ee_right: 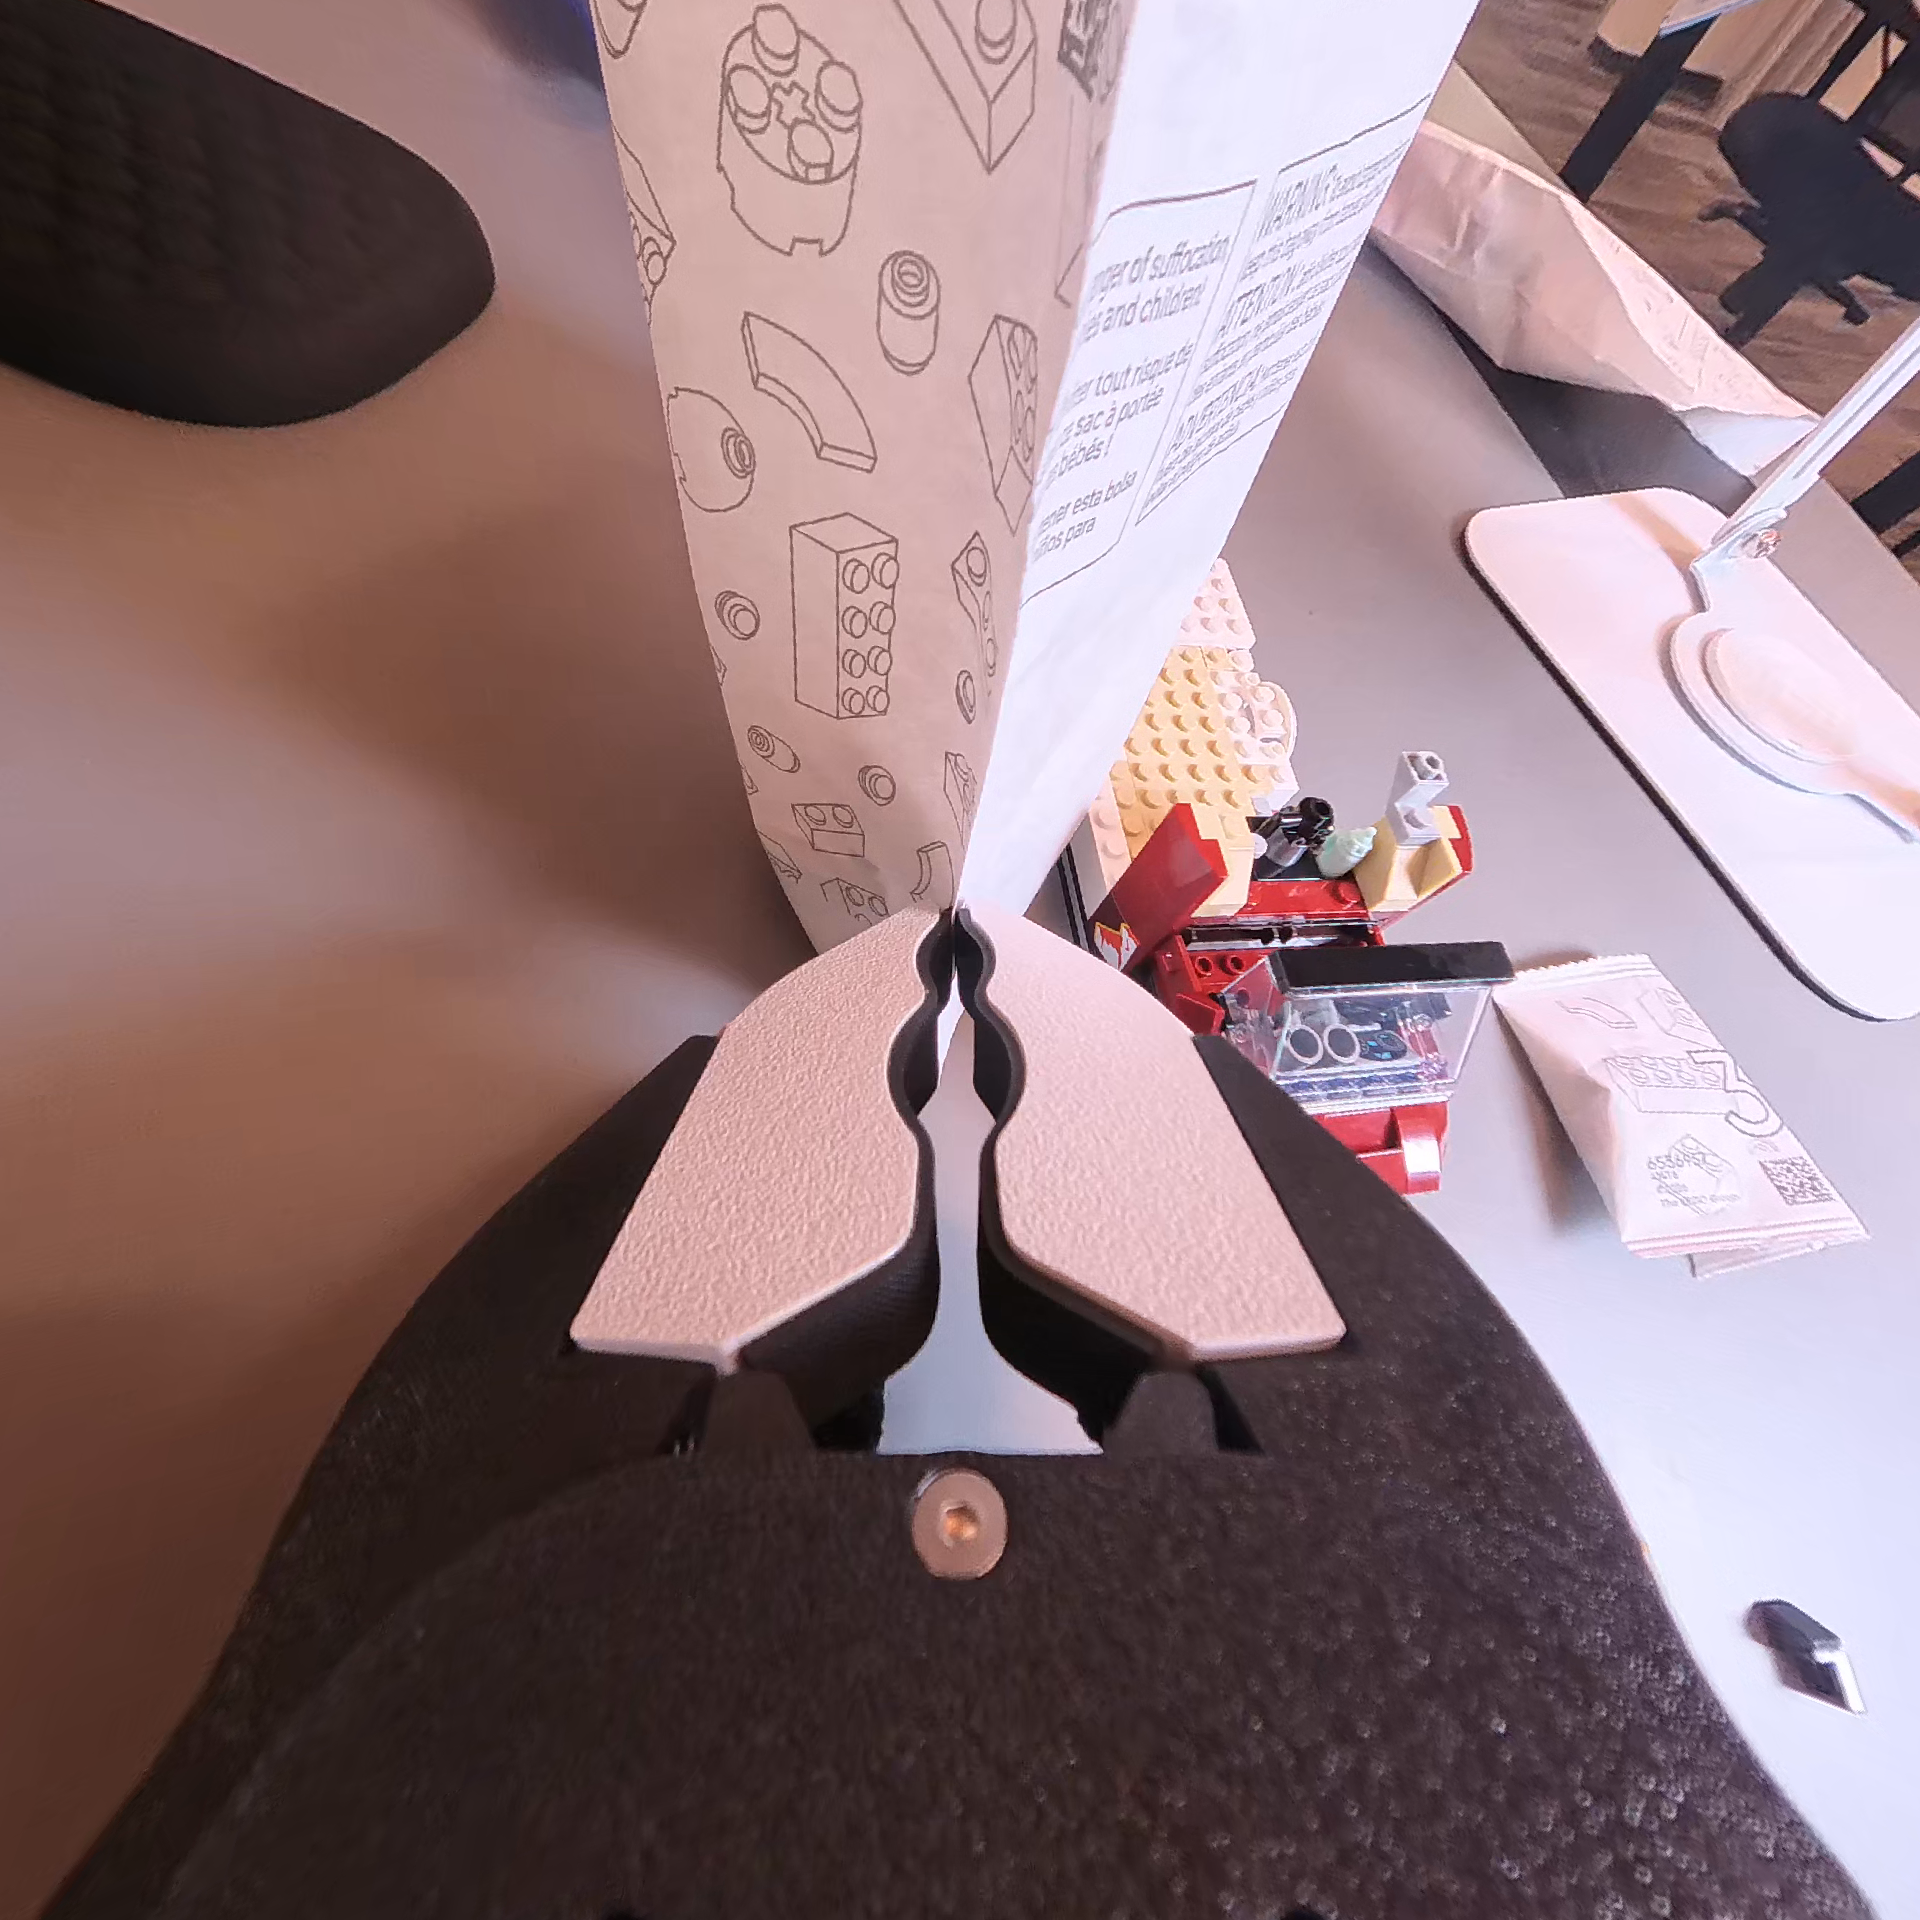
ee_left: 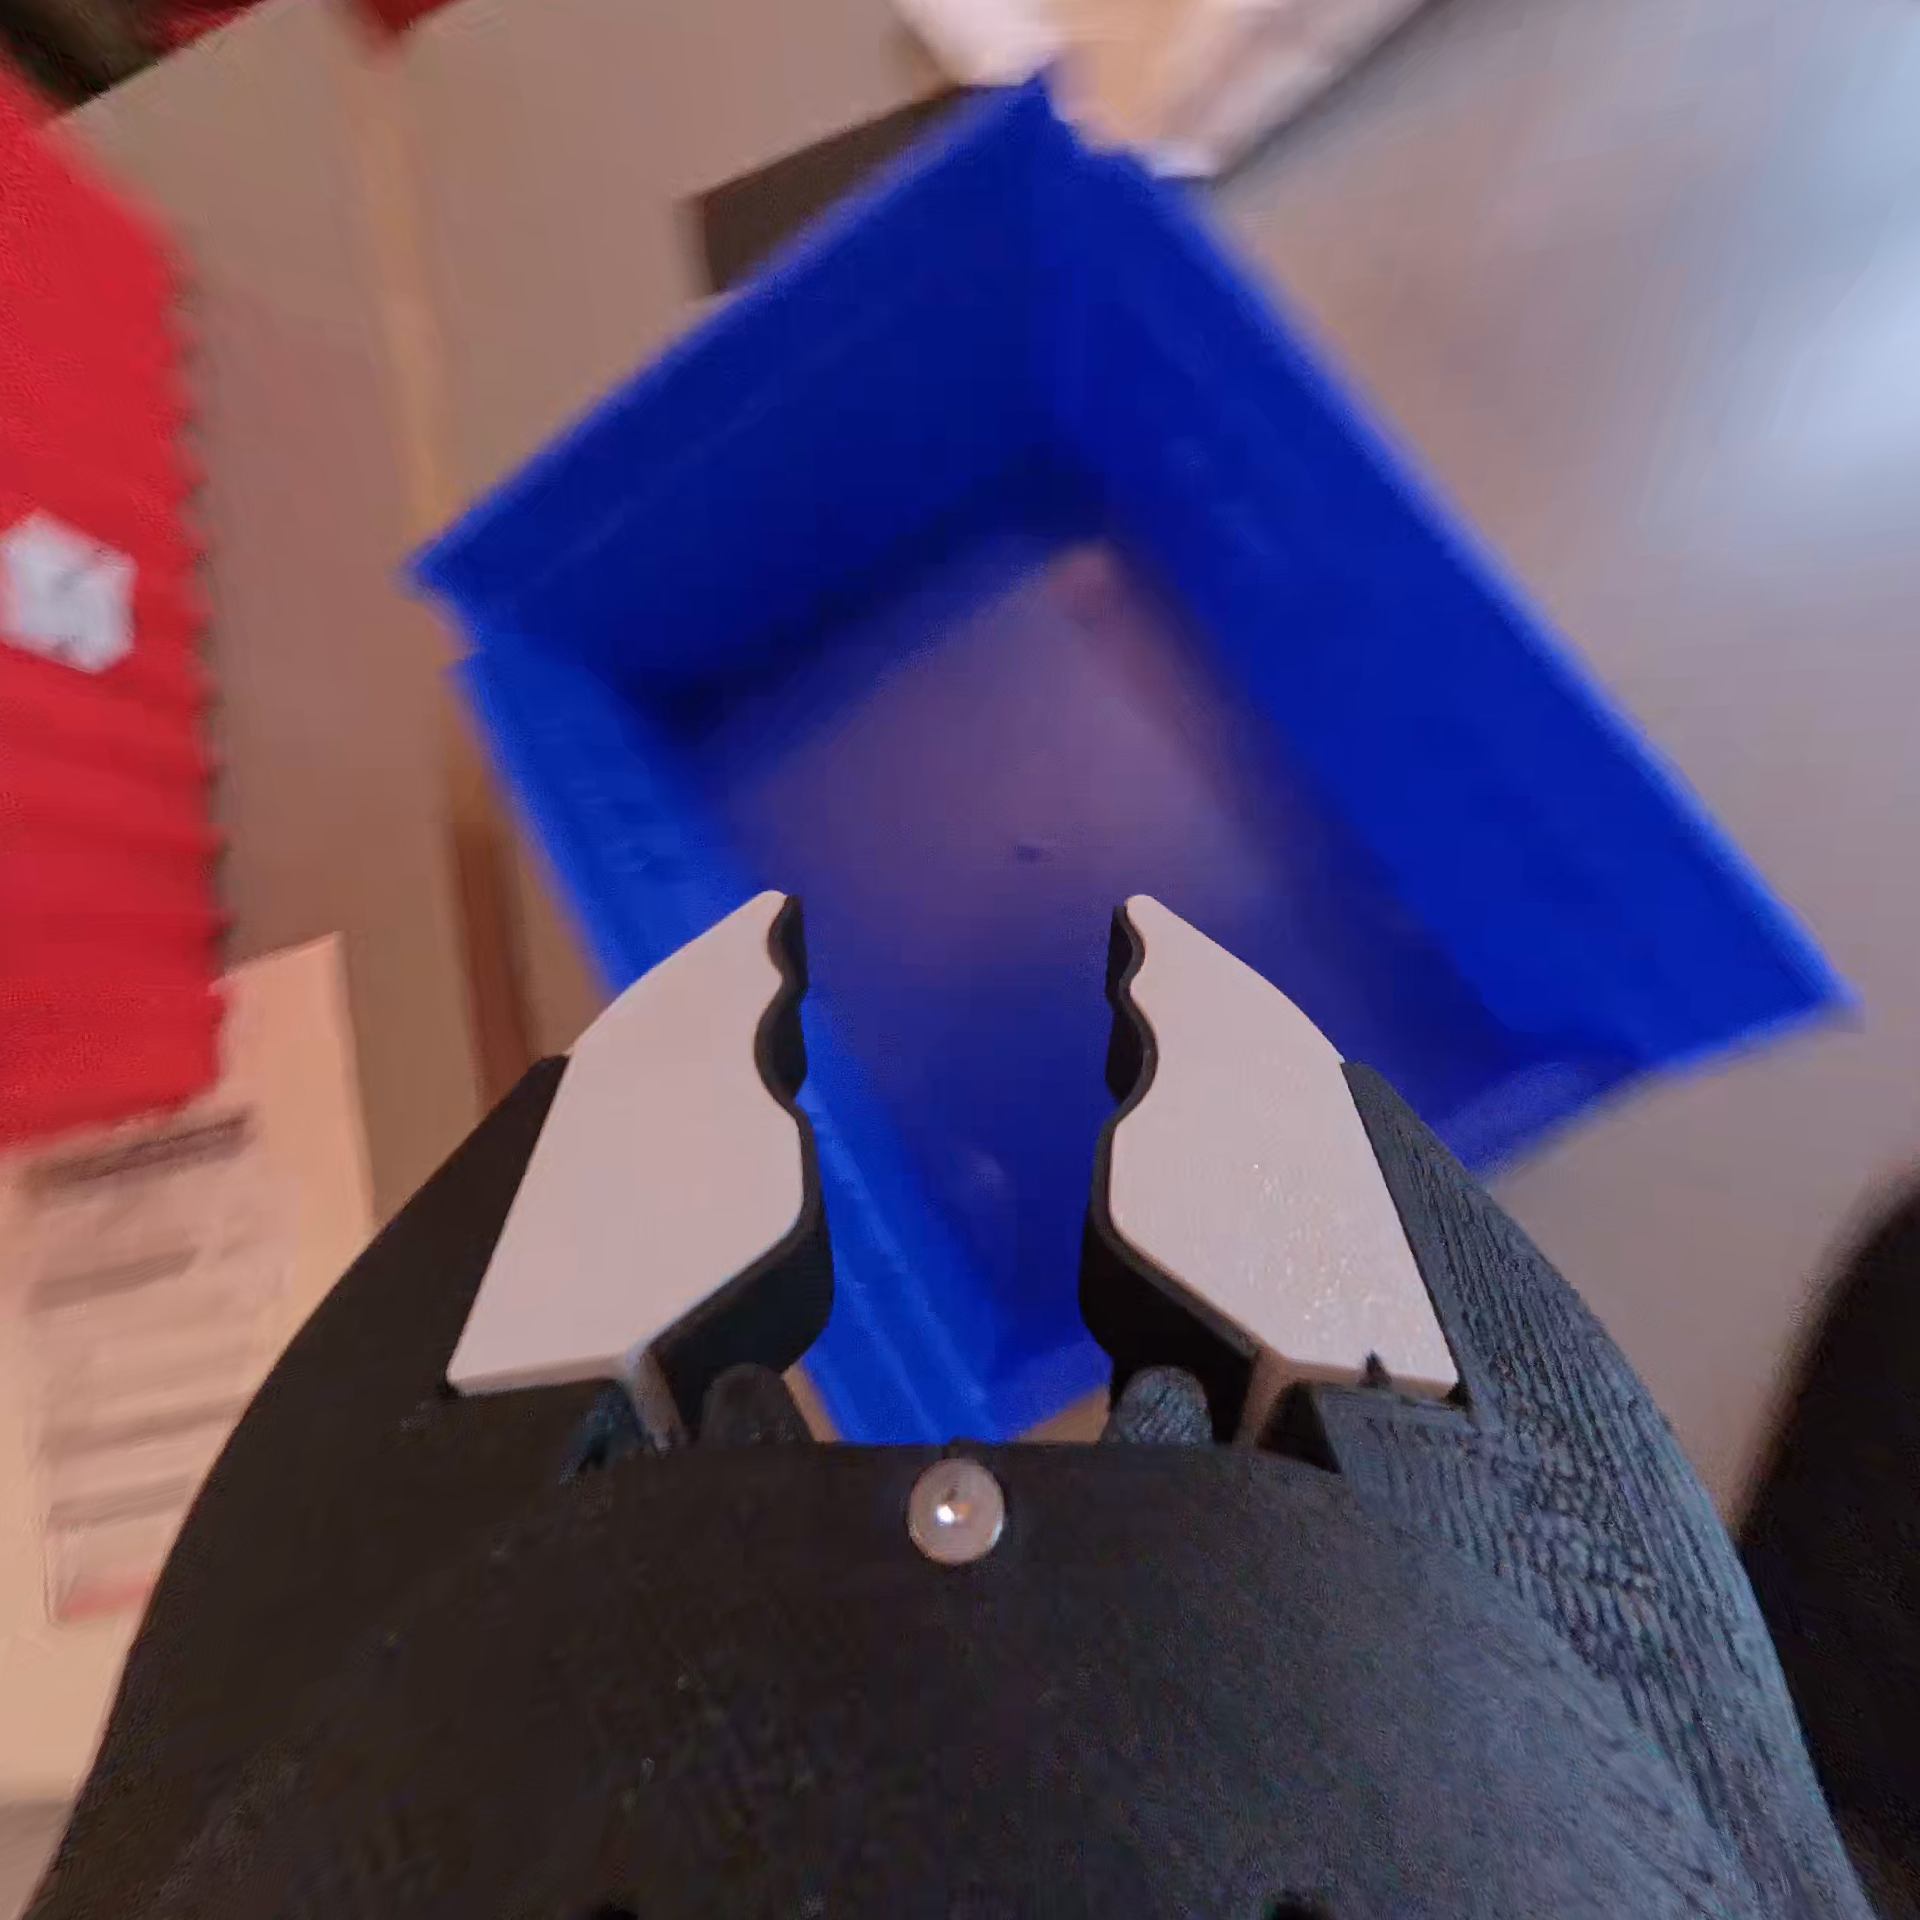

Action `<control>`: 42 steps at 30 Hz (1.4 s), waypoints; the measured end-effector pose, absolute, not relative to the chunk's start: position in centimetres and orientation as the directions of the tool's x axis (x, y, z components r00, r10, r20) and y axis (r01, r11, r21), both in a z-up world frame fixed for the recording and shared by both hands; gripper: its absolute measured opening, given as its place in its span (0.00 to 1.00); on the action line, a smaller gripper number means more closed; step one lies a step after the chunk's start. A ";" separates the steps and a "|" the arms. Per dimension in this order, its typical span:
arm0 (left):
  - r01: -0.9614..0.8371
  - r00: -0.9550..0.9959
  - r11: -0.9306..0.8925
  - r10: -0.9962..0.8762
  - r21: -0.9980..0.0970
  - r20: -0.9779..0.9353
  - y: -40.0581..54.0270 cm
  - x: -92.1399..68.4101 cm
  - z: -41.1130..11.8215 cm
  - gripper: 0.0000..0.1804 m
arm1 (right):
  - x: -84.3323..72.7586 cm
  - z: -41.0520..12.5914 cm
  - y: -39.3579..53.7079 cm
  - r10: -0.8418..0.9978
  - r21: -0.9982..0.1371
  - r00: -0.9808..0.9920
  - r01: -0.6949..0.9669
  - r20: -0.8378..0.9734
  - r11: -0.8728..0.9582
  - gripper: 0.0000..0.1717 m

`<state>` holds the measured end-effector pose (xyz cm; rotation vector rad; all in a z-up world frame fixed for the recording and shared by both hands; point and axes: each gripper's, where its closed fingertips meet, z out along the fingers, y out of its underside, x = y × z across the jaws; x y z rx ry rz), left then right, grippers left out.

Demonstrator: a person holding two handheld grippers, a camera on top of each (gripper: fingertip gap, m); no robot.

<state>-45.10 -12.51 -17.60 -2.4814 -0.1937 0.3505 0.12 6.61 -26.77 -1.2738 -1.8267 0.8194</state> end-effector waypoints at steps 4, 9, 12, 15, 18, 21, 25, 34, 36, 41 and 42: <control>-0.262 0.965 -0.858 -0.227 -0.442 -0.132 -13.9 -36.8 -21.5 0.37 | 0.1 -26.6 6.6 0.950 -0.835 -0.232 0.463 0.211 0.299 0.00; -0.512 0.852 -0.853 -0.490 -0.097 -0.186 -16.9 -35.0 -29.5 0.17 | 0.2 -26.7 6.7 0.953 -0.840 -0.233 0.462 0.194 0.284 0.00; -0.460 0.881 -0.858 -0.409 -0.230 -0.238 -13.6 -34.4 -29.6 0.15 | 0.2 -27.0 6.7 0.955 -0.838 -0.230 0.470 0.187 0.277 0.00; -0.449 0.881 -0.844 -0.365 -0.292 -0.301 -10.1 -33.9 -29.6 0.15 | 0.1 -27.1 6.9 0.959 -0.840 -0.222 0.475 0.174 0.262 0.00; -0.410 0.901 -0.844 -0.314 -0.345 -0.300 -7.6 -33.7 -29.6 0.15 | 0.1 -27.2 7.1 0.963 -0.840 -0.212 0.482 0.165 0.250 0.00; -0.403 0.896 -0.841 -0.282 -0.360 -0.343 -6.5 -33.9 -29.4 0.16 | 0.2 -27.2 7.1 0.966 -0.842 -0.204 0.482 0.161 0.242 0.00; -0.513 0.849 -0.644 -0.281 -0.567 -0.448 -3.8 -29.4 -23.3 0.30 | 0.3 -26.9 7.3 0.964 -0.846 -0.205 0.471 0.172 0.251 0.04; -0.438 0.584 -0.260 -0.810 -0.860 -0.053 5.0 -11.1 -26.3 0.38 | -0.9 -24.8 7.1 0.960 -0.869 -0.227 0.429 0.161 0.247 0.12; -0.376 0.532 -0.255 -0.847 -0.891 0.018 5.4 -10.2 -26.2 0.17 | -1.0 -24.7 7.2 0.964 -0.874 -0.216 0.423 0.159 0.238 0.07; -0.311 0.469 -0.199 -0.883 -0.929 0.032 2.1 -9.9 -25.7 0.00 | -0.4 -24.7 7.4 0.969 -0.890 -0.218 0.409 0.118 0.200 0.00; -0.299 0.484 -0.193 -0.875 -0.934 0.026 1.4 -10.5 -25.5 0.01 | -0.1 -24.3 7.4 0.968 -0.900 -0.236 0.397 0.089 0.180 0.00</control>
